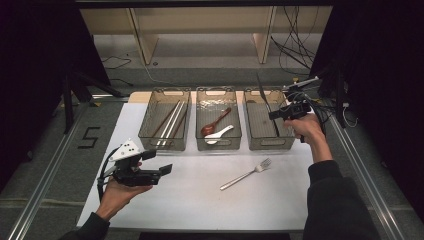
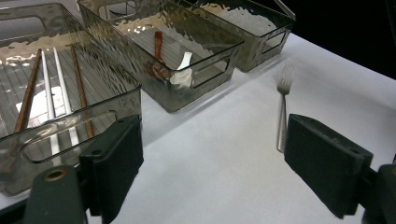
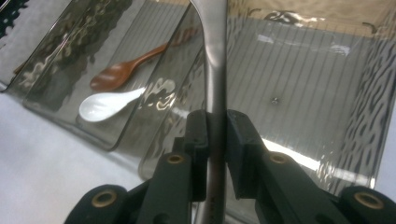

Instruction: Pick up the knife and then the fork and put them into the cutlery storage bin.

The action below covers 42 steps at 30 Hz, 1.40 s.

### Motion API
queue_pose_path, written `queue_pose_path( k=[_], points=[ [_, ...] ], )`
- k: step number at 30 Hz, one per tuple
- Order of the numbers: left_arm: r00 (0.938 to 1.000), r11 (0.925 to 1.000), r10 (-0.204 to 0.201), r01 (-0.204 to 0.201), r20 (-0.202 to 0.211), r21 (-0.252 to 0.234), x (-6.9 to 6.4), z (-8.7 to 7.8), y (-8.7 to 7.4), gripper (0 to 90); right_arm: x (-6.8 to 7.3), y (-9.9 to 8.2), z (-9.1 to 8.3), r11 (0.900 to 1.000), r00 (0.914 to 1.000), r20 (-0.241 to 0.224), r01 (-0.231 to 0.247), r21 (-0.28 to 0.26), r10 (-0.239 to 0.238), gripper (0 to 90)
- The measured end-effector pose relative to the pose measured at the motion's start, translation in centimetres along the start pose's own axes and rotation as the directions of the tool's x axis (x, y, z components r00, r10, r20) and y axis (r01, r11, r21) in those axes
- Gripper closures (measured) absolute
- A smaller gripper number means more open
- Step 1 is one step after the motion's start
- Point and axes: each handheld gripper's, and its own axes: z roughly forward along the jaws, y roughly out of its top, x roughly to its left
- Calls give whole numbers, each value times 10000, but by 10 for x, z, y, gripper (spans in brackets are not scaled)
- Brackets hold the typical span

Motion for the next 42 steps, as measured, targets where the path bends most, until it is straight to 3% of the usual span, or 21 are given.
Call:
queue_pose_path(
  k=[9,36,38,42],
  points=[
    [10000,10000,20,-20,-13,-88,0,-1,0,192,-10,8,13,9980,9974,373,-618,133,613,801],
    [10000,10000,-11,11,34,-95,0,-1,0,192,-8,3,43,9916,9886,991,-1192,508,1137,792],
    [10000,10000,-11,11,34,-96,0,-1,0,192,-8,2,45,9915,9877,1127,-1157,587,1086,773],
    [10000,10000,-18,18,52,-90,0,0,0,192,-5,2,42,9930,9916,756,-1087,465,1050,674]
  ],
)
